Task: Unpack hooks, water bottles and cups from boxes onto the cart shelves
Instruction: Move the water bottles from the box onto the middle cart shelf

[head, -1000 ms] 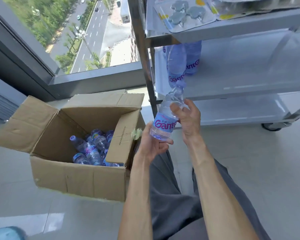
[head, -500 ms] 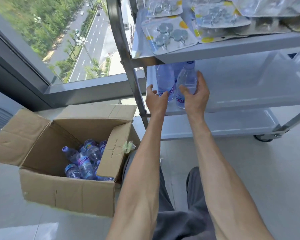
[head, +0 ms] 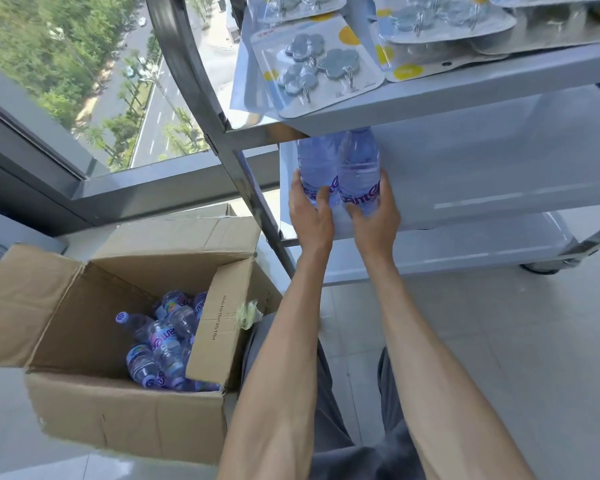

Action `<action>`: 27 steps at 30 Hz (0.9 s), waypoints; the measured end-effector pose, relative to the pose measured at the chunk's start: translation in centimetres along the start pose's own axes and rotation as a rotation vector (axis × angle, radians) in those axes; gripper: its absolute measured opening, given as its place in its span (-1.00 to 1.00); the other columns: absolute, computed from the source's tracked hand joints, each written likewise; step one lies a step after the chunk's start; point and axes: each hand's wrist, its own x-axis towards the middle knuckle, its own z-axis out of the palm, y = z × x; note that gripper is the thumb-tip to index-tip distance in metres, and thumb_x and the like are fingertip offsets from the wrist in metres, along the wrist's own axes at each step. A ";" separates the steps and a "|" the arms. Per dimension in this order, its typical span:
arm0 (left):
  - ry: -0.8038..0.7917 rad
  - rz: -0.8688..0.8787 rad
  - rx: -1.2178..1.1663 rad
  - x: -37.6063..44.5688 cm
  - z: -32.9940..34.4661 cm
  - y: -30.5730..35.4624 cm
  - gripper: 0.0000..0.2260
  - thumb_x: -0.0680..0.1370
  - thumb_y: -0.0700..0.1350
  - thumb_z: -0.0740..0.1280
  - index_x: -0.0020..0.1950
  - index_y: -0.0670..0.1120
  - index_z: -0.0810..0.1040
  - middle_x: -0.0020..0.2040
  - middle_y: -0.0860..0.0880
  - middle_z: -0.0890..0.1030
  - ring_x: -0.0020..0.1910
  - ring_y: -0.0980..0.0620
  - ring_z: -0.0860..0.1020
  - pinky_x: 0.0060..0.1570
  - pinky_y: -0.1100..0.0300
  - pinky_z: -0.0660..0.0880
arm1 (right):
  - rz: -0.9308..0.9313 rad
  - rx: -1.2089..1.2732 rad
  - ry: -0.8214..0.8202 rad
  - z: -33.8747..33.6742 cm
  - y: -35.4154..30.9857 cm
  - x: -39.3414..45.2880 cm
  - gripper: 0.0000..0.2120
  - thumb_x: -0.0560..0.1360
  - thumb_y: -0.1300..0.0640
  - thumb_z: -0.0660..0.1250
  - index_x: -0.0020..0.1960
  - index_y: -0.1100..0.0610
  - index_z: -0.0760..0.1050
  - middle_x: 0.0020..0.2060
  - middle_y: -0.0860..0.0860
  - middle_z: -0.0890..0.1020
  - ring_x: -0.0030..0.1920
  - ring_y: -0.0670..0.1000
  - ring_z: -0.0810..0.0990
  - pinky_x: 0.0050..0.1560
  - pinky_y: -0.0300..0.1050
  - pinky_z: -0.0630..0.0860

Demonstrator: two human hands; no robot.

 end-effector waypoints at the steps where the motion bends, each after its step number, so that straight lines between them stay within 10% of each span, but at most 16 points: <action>1: 0.006 0.010 0.010 0.1 0.1 -0.2 -0.52 0.60 -0.08 0.33 0.50 -0.09 0.33 0.33 -0.06 0.53 0.30 -0.01 0.50 0.27 -0.05 0.47 | 0.010 -0.010 0.007 0.1 0.3 0.1 -0.31 0.35 0.33 0.47 0.43 0.12 0.36 0.17 -0.16 0.57 0.16 -0.19 0.54 0.10 -0.56 0.33; 6: 0.012 0.010 0.026 0.3 0.3 -0.4 -0.53 0.60 -0.08 0.34 0.50 -0.08 0.34 0.32 -0.08 0.54 0.31 -0.04 0.50 0.29 -0.02 0.46 | 0.069 -0.110 0.014 1.3 0.5 2.0 -0.28 0.44 0.33 0.42 0.54 0.19 0.22 0.40 0.06 0.47 0.34 0.04 0.47 0.17 -0.54 0.27; 10: 0.028 -0.041 -0.033 0.4 -0.3 -0.2 -0.61 0.58 -0.14 0.35 0.41 -0.11 0.46 0.24 -0.01 0.60 0.17 0.18 0.53 0.11 0.45 0.45 | 0.109 -0.171 -0.049 1.4 0.3 2.6 -0.25 0.46 0.39 0.30 0.58 0.20 0.09 0.48 0.09 0.36 0.43 0.09 0.38 0.38 -0.19 0.33; 14: 0.071 -0.222 -0.095 -0.6 -2.6 0.2 -0.71 0.61 -0.15 0.28 0.33 -0.11 0.52 0.15 -0.03 0.64 0.08 0.12 0.58 0.17 0.11 0.54 | 0.220 -0.136 0.045 0.5 -0.3 1.4 -0.32 0.47 0.44 0.18 0.57 0.24 0.14 0.52 0.12 0.28 0.51 0.07 0.25 0.49 -0.18 0.15; 19: 0.084 -0.093 -0.226 -2.1 -9.2 1.6 -0.87 0.52 -0.20 0.27 -0.08 -0.08 0.63 -0.32 -0.03 0.68 -0.40 0.03 0.60 -0.35 0.21 0.51 | 0.227 -0.026 0.310 0.5 -1.2 -3.2 -0.52 0.34 0.51 0.05 0.15 0.33 0.54 0.05 0.18 0.64 0.08 0.13 0.61 0.19 -0.05 0.50; 27: 0.619 -0.355 -0.134 0.5 -22.7 -7.0 -0.79 0.47 -0.28 0.18 -0.06 -0.14 0.60 -0.30 -0.05 0.66 -0.34 -0.02 0.63 -0.31 0.10 0.55 | 0.169 -0.011 -0.109 9.4 -2.8 -13.8 -0.55 0.43 0.48 0.07 0.17 0.19 0.53 -0.07 0.01 0.65 -0.04 -0.05 0.63 0.06 -0.35 0.50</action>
